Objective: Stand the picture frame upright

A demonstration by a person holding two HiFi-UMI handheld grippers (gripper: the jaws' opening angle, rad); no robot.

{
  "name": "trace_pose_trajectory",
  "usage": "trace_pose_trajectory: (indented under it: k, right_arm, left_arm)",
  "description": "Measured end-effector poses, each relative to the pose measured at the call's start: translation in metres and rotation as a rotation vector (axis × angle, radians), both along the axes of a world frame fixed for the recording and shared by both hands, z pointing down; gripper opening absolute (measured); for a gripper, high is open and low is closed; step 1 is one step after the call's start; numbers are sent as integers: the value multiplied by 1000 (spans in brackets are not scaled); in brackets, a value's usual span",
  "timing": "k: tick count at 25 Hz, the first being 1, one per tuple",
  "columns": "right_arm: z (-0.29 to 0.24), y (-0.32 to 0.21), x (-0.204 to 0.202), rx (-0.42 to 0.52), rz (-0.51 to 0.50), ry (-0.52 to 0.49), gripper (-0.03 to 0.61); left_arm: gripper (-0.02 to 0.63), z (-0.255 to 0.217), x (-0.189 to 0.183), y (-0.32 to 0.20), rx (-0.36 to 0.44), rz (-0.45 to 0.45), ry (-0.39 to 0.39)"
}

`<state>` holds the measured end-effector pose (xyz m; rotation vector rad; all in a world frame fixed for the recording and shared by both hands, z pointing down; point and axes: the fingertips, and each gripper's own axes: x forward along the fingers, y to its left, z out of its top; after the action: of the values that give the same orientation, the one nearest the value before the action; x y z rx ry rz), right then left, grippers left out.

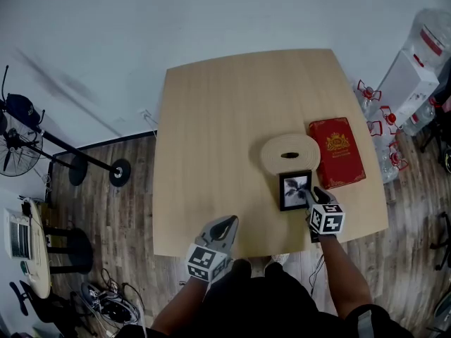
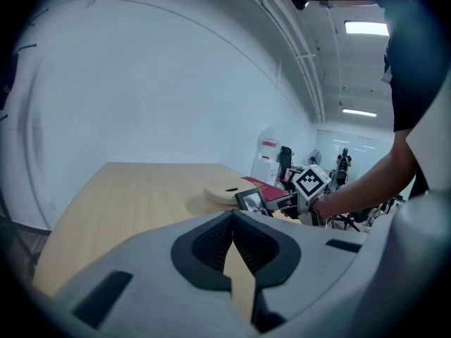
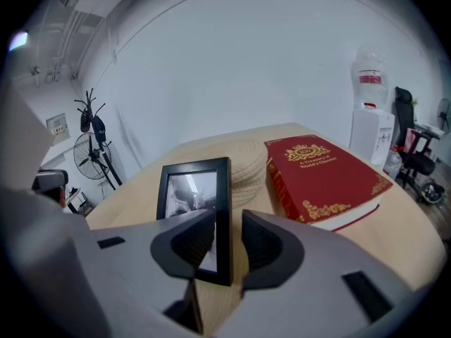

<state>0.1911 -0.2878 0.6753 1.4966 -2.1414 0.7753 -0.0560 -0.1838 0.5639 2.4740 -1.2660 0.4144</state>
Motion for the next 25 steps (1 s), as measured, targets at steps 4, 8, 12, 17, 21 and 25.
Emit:
trace_pose_trajectory:
  k: [4, 8, 12, 17, 21, 25]
  right_arm:
    - [-13, 5, 3, 14, -13, -34, 107]
    - [-38, 6, 2, 64, -14, -49, 107]
    - [-76, 5, -9, 135, -37, -77, 107]
    - [-122, 7, -19, 229, -79, -63, 107]
    - [-151, 11, -25, 286, -73, -62, 103]
    - [-171, 18, -28, 300, -70, -59, 54]
  left_arm:
    - [0, 0, -3, -1, -1, -6, 5]
    - [0, 5, -2, 0, -29, 3, 1]
    - [0, -1, 2, -6, -11, 14, 11]
    - [0, -18, 10, -16, 49, 30, 33]
    - [0, -34, 11, -22, 65, 26, 61]
    - [0, -45, 19, -26, 87, 42, 75]
